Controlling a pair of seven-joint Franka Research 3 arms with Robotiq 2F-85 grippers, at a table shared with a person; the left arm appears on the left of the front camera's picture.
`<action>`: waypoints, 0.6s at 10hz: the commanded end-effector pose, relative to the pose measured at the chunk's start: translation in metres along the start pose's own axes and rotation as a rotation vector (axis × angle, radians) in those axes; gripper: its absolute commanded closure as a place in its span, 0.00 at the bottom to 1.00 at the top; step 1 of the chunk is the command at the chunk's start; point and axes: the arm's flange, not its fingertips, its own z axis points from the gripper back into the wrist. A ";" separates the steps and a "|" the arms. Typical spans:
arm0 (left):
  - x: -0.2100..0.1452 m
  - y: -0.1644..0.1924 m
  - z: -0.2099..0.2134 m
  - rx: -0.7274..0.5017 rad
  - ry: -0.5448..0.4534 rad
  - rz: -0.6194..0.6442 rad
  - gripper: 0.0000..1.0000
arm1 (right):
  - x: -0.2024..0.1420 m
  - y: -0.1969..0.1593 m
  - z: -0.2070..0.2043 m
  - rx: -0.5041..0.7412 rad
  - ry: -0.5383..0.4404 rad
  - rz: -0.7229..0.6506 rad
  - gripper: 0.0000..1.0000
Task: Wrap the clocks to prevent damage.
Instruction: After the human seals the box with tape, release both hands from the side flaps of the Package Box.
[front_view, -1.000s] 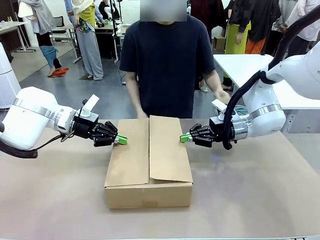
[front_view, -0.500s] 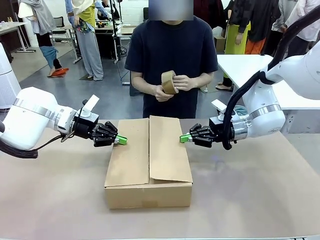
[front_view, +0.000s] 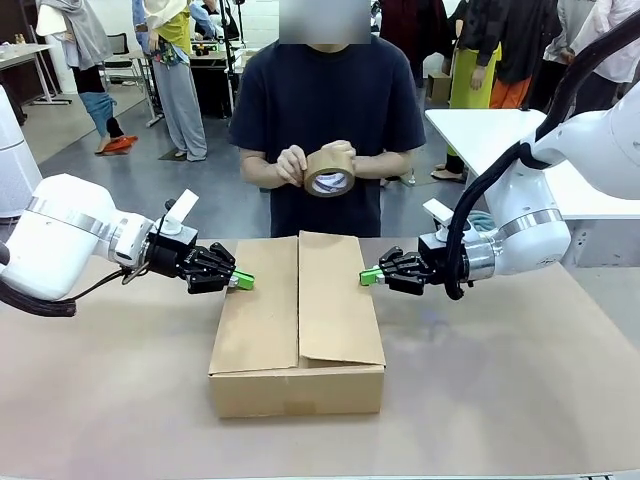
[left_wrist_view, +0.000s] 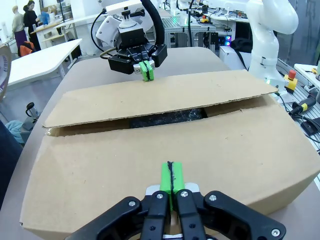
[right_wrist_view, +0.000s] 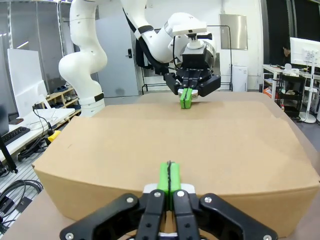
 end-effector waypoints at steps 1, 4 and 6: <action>-0.002 -0.001 -0.001 0.001 0.002 0.005 1.00 | -0.004 0.001 -0.001 -0.012 0.003 -0.010 0.99; -0.002 -0.001 -0.001 0.001 0.002 0.005 1.00 | -0.004 0.001 -0.001 -0.012 0.003 -0.010 0.99; -0.002 -0.001 -0.001 0.001 0.002 0.005 1.00 | -0.004 0.001 -0.001 -0.012 0.003 -0.010 0.99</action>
